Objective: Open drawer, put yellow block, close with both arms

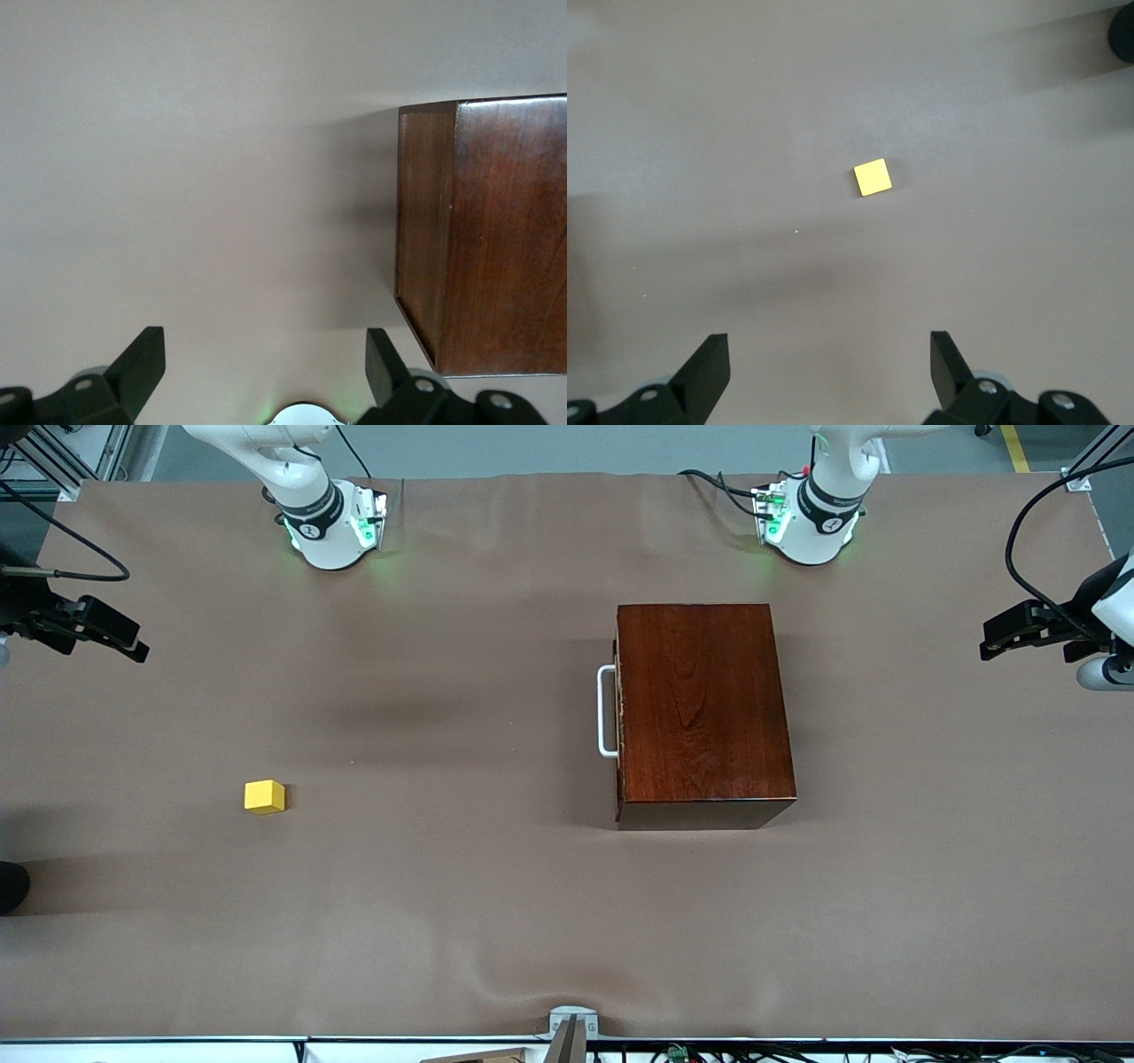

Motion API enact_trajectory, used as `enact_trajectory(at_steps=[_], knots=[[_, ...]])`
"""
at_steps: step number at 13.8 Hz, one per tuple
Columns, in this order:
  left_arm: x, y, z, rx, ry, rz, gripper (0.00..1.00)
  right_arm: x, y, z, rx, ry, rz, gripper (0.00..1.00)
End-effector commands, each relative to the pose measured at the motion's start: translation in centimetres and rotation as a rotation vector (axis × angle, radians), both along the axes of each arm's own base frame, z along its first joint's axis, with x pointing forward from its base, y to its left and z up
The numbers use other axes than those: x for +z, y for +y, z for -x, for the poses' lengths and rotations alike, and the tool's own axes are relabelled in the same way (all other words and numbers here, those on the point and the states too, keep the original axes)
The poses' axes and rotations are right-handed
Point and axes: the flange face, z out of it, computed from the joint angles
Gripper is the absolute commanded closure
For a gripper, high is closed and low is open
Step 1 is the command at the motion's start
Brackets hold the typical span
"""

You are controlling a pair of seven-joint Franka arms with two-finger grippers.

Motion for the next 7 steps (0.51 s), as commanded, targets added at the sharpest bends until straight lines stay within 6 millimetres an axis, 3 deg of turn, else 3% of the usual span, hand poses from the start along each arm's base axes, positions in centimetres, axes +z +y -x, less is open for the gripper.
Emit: enact_trajectory(at_steps=[1, 6, 7], knots=[[0.7, -0.2, 0.1, -0.001, -0.011, 0.011, 0.0, 0.7, -0.3, 0.1, -0.003, -0.011, 0.013, 0.0], [0.9, -0.9, -0.3, -0.001, -0.02, 0.021, 0.0, 0.7, -0.2, 0.1, -0.001, -0.011, 0.013, 0.0], [0.7, -1.8, -0.6, 0.007, -0.017, 0.018, 0.0, 0.7, -0.3, 0.1, -0.003, -0.011, 0.013, 0.0]])
